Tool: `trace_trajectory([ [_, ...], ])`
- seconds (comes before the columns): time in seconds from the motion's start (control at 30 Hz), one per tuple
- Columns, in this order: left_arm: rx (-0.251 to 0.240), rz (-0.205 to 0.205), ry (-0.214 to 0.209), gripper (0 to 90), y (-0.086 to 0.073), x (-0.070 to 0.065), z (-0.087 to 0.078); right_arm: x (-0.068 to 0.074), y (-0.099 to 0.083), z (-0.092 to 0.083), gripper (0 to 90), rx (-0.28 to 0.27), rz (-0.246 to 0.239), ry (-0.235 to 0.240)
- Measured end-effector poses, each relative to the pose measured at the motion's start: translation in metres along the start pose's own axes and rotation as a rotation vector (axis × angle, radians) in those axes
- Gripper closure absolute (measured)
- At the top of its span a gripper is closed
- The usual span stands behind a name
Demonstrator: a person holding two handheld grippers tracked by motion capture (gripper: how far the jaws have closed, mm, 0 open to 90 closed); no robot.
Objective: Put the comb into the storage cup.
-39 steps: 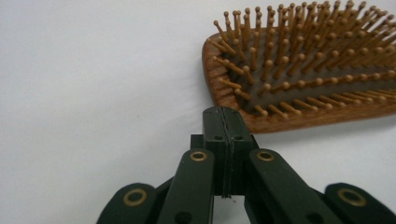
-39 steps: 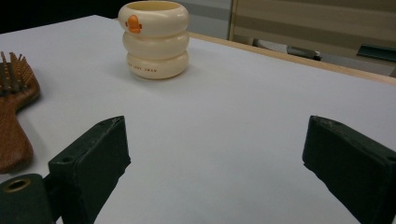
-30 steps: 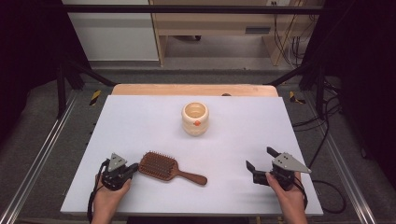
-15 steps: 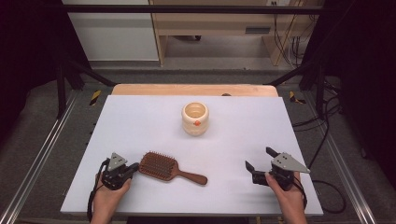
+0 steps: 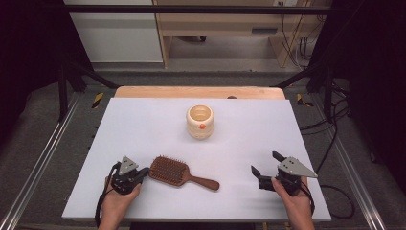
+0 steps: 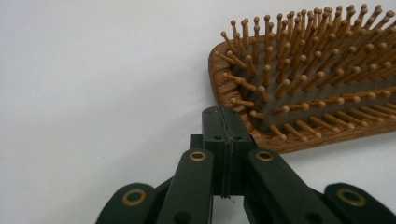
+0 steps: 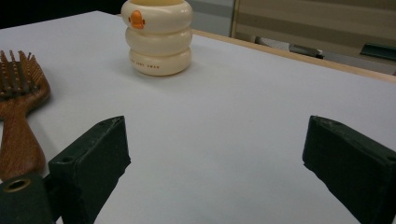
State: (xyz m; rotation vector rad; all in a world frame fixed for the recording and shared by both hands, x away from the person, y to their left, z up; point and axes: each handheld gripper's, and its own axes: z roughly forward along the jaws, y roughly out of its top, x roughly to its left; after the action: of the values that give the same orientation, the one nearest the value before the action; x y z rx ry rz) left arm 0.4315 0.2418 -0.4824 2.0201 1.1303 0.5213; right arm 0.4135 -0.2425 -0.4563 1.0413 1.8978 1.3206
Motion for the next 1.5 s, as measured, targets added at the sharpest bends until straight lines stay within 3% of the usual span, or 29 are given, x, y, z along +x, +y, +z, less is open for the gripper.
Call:
trace_trajectory([
  [0.57, 0.014, 0.071, -0.046, 90.0, 0.010, -0.029, 0.009, 0.001, -0.001, 0.001, 7.0, 0.009, -0.003, 0.001],
  [0.67, 0.016, 0.100, -0.052, 90.0, 0.012, -0.037, 0.011, 0.001, -0.001, 0.001, 7.0, 0.011, -0.001, 0.001],
  [1.1, 0.014, 0.115, -0.073, 90.0, 0.017, -0.049, 0.016, 0.002, -0.004, 0.001, 6.9, 0.016, 0.011, 0.007],
  [1.27, 0.013, 0.147, -0.074, 90.0, 0.018, -0.056, 0.018, 0.004, -0.003, 0.002, 6.9, 0.018, 0.005, 0.014],
  [1.5, -0.038, 0.115, -0.065, 90.0, 0.018, -0.050, 0.012, 0.011, 0.001, 0.000, 6.2, 0.000, 0.020, 0.037],
])
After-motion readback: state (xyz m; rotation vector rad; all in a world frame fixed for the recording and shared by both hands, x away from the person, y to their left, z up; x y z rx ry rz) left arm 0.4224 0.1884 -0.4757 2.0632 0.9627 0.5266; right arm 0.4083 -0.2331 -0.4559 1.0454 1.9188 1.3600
